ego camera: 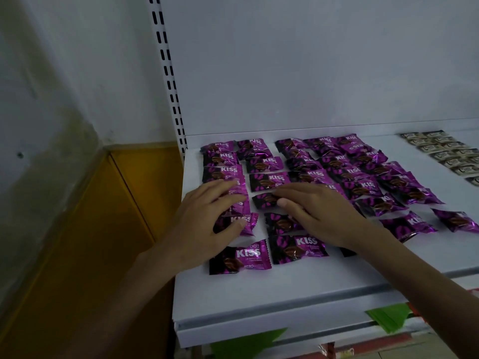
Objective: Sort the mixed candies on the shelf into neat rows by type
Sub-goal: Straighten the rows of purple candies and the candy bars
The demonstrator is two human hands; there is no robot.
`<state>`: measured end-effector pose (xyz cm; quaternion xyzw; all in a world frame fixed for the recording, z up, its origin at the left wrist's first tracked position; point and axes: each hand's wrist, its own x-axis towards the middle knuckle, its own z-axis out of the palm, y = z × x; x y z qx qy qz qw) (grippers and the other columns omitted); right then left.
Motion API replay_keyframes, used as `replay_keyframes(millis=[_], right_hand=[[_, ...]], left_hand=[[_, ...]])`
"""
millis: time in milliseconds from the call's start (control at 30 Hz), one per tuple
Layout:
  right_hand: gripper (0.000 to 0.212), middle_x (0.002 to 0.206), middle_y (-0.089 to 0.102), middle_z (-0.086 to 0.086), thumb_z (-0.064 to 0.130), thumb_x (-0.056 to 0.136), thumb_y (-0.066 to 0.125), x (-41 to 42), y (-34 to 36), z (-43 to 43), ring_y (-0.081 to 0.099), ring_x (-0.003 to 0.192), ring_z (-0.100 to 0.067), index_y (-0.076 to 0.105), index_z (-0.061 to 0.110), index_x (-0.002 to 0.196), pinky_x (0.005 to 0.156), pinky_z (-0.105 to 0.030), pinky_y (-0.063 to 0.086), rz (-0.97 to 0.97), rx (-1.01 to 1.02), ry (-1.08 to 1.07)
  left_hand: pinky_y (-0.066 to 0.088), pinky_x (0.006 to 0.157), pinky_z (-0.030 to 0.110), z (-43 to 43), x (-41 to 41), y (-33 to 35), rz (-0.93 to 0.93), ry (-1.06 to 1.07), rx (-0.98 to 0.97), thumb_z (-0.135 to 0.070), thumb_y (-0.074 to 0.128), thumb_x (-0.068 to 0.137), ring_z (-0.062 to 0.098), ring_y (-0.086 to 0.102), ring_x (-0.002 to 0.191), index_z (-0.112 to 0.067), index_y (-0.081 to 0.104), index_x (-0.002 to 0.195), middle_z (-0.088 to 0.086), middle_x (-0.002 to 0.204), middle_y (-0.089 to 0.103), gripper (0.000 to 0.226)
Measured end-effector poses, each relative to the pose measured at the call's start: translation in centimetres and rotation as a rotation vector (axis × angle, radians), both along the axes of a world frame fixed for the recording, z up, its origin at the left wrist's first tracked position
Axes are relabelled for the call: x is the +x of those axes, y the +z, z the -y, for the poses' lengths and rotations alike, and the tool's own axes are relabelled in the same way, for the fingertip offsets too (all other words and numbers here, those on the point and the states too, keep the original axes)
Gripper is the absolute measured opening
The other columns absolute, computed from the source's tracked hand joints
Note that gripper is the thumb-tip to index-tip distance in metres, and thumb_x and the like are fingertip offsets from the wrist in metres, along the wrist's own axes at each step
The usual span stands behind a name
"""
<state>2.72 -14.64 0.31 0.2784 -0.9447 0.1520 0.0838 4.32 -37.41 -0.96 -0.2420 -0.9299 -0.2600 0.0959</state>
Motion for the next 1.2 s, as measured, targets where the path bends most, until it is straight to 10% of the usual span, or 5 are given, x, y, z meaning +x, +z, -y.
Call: replay_keyframes(millis=[133, 367, 800, 1200], right_hand=[[0.074, 0.133, 0.055, -0.003, 0.061, 0.089, 0.008, 0.3, -0.2, -0.1, 0.049, 0.123, -0.018, 0.053, 0.016, 0.128, 0.105, -0.036, 0.037, 0.001, 0.03, -0.024], [0.056, 0.114, 0.065, 0.001, 0.048, 0.097, 0.019, 4.2, -0.6, -0.7, 0.061, 0.102, -0.016, 0.065, 0.02, 0.109, 0.084, -0.032, 0.05, -0.109, -0.024, 0.012], [0.053, 0.127, 0.059, 0.003, 0.047, 0.097, 0.022, 5.5, -0.8, 1.0, 0.046, 0.119, -0.006, 0.057, 0.018, 0.123, 0.102, -0.021, 0.03, -0.115, -0.032, 0.13], [0.052, 0.123, 0.062, 0.008, 0.047, 0.098, 0.019, 4.8, -1.6, 0.9, 0.045, 0.126, -0.009, 0.058, 0.023, 0.121, 0.111, -0.038, 0.03, -0.123, 0.066, 0.157]], left_hand=[[0.009, 0.101, 0.009, 0.0, 1.0, -0.2, -0.019, -0.035, 0.051, -0.062, 0.028, 0.078, -0.014, 0.016, 0.123, -0.03, 0.052, 0.127, -0.027, 0.131, 0.031, 0.064], [0.031, 0.093, 0.017, 1.3, 3.0, -1.0, -0.046, -0.11, 0.095, -0.056, 0.035, 0.088, -0.005, 0.039, 0.115, -0.028, 0.062, 0.116, -0.02, 0.121, 0.051, 0.048], [0.027, 0.098, 0.017, 0.9, 3.6, -1.2, -0.09, -0.092, -0.076, -0.052, 0.031, 0.091, -0.001, 0.036, 0.122, -0.024, 0.052, 0.128, -0.012, 0.128, 0.054, 0.051], [0.026, 0.102, 0.018, 1.2, 3.2, -1.4, -0.093, -0.099, -0.162, -0.042, 0.034, 0.09, -0.001, 0.035, 0.124, -0.025, 0.054, 0.127, -0.012, 0.131, 0.054, 0.045]])
